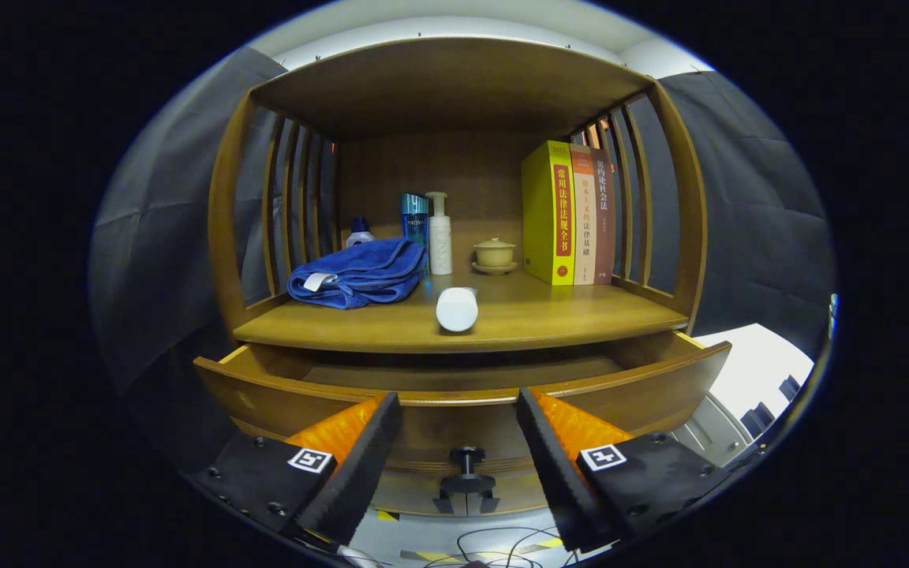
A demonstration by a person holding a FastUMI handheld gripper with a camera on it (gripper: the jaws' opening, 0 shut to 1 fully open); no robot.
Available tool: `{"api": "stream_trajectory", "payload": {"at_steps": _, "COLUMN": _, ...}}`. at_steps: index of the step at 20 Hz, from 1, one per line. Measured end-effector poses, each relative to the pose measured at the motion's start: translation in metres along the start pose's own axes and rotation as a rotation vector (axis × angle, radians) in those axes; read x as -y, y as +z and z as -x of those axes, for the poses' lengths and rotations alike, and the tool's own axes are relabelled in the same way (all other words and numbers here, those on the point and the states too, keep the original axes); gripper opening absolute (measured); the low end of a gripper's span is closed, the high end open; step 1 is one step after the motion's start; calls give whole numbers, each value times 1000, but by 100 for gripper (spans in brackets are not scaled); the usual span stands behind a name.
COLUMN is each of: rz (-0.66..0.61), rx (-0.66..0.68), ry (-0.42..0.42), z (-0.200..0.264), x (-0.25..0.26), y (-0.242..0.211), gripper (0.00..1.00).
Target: Pull open the drawer, take out the items inside it, and place them on the countertop above the cabinet.
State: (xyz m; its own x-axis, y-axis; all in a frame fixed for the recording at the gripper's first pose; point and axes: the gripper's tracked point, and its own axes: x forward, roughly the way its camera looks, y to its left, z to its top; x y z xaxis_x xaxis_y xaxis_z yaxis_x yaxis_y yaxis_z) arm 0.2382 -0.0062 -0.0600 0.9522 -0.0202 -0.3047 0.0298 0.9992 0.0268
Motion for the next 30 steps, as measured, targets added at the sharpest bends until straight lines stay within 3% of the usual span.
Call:
{"api": "stream_trajectory", "payload": {"at_steps": 11, "rz": 8, "rx": 33, "ry": -4, "z": -47, "x": -1, "y": 10, "gripper": 99}}
{"api": "stream_trajectory", "payload": {"at_steps": 19, "rz": 12, "rx": -3, "ry": 5, "z": -48, "x": 2, "y": 2, "gripper": 99}}
{"api": "stream_trajectory", "payload": {"at_steps": 23, "rz": -55, "rx": -12, "ry": 22, "z": -33, "x": 4, "y": 2, "gripper": 99}}
{"api": "stream_trajectory", "payload": {"at_steps": 30, "rz": -19, "rx": 58, "ry": 29, "z": 28, "x": 7, "y": 38, "gripper": 98}}
